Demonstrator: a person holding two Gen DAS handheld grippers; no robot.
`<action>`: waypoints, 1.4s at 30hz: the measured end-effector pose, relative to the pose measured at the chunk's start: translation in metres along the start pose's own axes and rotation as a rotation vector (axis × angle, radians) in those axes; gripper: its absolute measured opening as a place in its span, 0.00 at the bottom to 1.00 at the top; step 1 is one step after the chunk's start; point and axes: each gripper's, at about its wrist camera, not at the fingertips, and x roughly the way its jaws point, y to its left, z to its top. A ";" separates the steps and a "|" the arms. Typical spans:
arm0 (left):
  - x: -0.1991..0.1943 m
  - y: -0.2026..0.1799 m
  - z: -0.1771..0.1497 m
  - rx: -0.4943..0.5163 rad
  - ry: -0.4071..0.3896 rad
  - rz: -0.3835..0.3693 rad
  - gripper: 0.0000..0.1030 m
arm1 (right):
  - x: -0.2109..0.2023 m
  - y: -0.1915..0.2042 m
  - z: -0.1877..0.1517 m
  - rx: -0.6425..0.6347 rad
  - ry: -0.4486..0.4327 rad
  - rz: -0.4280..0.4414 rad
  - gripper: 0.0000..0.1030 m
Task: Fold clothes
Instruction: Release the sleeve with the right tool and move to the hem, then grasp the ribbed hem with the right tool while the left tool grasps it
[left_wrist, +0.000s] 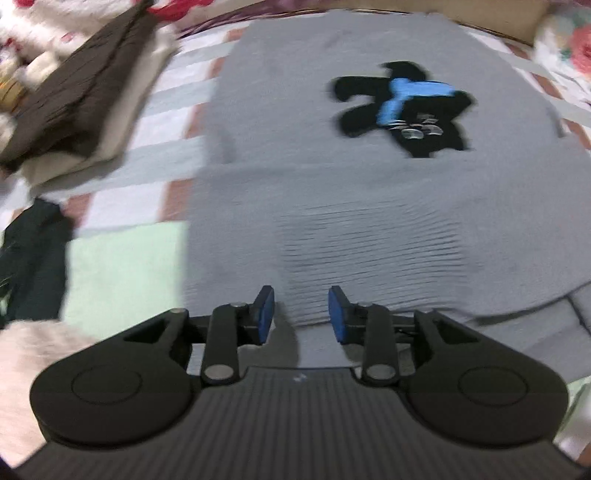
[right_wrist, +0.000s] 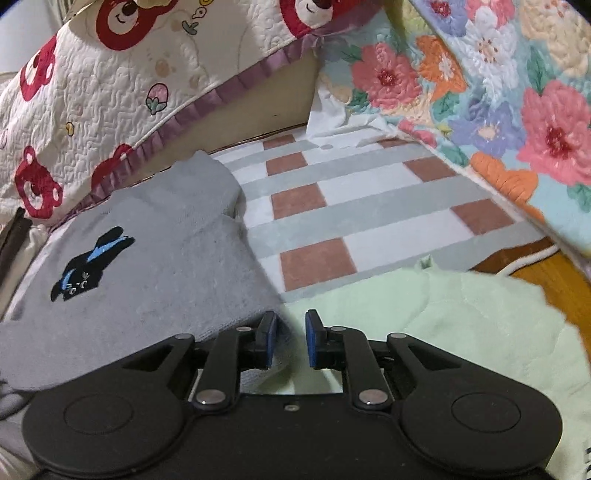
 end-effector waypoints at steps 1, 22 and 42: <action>-0.003 0.015 0.002 -0.029 0.004 -0.012 0.38 | -0.001 -0.002 0.002 -0.006 -0.005 -0.027 0.18; 0.057 0.072 0.006 -0.247 0.299 -0.391 0.68 | 0.032 0.004 -0.033 0.482 0.286 0.355 0.51; 0.058 0.085 0.023 -0.318 0.116 -0.374 0.69 | 0.042 0.067 -0.001 0.261 0.154 0.362 0.25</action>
